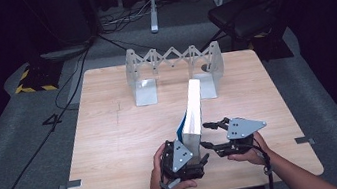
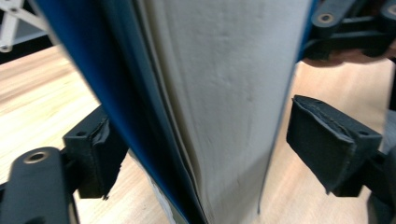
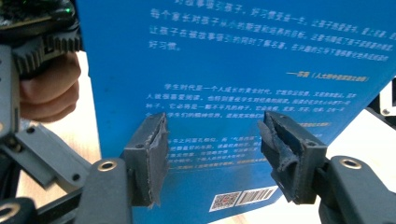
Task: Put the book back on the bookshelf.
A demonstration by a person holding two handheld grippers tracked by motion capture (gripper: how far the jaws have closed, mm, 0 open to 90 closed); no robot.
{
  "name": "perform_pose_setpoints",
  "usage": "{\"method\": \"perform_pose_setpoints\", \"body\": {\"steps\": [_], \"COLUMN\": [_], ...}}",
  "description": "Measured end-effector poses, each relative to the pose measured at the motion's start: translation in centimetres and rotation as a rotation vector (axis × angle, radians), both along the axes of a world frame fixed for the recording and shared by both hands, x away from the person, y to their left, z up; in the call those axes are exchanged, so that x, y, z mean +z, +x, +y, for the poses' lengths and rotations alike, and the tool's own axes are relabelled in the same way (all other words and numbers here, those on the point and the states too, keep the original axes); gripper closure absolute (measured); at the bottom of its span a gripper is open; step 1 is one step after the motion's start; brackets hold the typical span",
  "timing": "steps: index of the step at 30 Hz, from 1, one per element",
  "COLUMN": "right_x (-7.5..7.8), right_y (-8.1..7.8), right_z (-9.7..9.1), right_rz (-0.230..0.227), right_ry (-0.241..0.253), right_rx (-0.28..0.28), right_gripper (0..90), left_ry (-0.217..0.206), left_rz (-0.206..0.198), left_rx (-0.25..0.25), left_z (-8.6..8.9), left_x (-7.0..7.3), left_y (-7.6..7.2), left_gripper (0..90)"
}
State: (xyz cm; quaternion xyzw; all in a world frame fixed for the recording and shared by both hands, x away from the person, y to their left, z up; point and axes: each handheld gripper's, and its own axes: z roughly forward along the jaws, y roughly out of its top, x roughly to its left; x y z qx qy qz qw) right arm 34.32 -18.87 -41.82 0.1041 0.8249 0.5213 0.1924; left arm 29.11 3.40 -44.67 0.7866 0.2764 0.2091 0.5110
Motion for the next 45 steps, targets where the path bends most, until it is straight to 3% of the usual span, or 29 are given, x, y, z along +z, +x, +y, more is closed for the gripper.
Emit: {"method": "perform_pose_setpoints", "body": {"steps": [3, 7, 13, 20, 26, 28, 31, 32, 33, 34, 37, 39, 45], "right_x": [0.1, 0.1, 0.0, -0.6, -1.9, -2.7, -4.2, -4.2, -5.1, -5.5, -6.1, -6.7, -7.5], "right_y": [0.2, 0.4, 0.5, 1.5, 3.8, 4.6, 4.6, 4.6, 4.5, 4.4, 4.5, 4.7, 5.1], "right_z": [0.0, -0.1, -0.1, -2.3, -6.3, -7.7, -9.1, -9.1, -10.2, -10.5, -11.0, -11.3, -11.8], "right_rz": [-0.003, 0.004, 0.006, 0.016, 0.09, 0.172, 0.211, 0.211, 0.267, 0.279, 0.3, 0.33, 0.355], "right_ry": [0.015, 0.027, 0.022, -0.023, -0.125, -0.121, -0.198, -0.198, -0.21, -0.218, -0.222, -0.213, -0.208], "right_rx": [-0.028, -0.034, -0.042, -0.104, -0.178, -0.196, -0.224, -0.224, -0.215, -0.213, -0.208, -0.199, -0.219], "right_gripper": [43.2, 43.2, 41.7, 38.5, 36.2, 35.7, 33.3, 33.3, 32.5, 31.7, 31.1, 31.1, 31.1], "left_ry": [-0.022, -0.041, -0.033, -0.032, -0.01, -0.008, -0.009, -0.009, -0.016, -0.027, -0.055, -0.061, -0.118], "left_rz": [-0.017, -0.009, -0.027, -0.025, -0.03, -0.036, -0.054, -0.054, -0.053, -0.056, -0.053, -0.073, -0.119], "left_rx": [0.053, 0.05, 0.035, 0.015, -0.009, -0.017, -0.017, -0.017, -0.018, -0.016, -0.016, -0.008, 0.006], "left_z": [-0.1, 0.1, 0.7, 3.3, 4.6, 4.5, 4.3, 4.3, 4.2, 4.1, 4.0, 3.7, 3.8], "left_x": [-0.3, -0.4, -0.3, -0.1, 0.1, 0.1, 0.2, 0.2, 0.2, 0.4, 0.7, 1.3, 3.7], "left_y": [0.1, 0.3, 0.2, 0.7, 1.2, 1.3, 1.3, 1.3, 1.4, 1.6, 2.0, 2.2, 2.6], "left_gripper": [26.1, 28.1, 35.6, 50.1, 54.0, 53.3, 51.7, 51.1, 50.1, 49.0, 47.4, 46.3, 44.2]}}
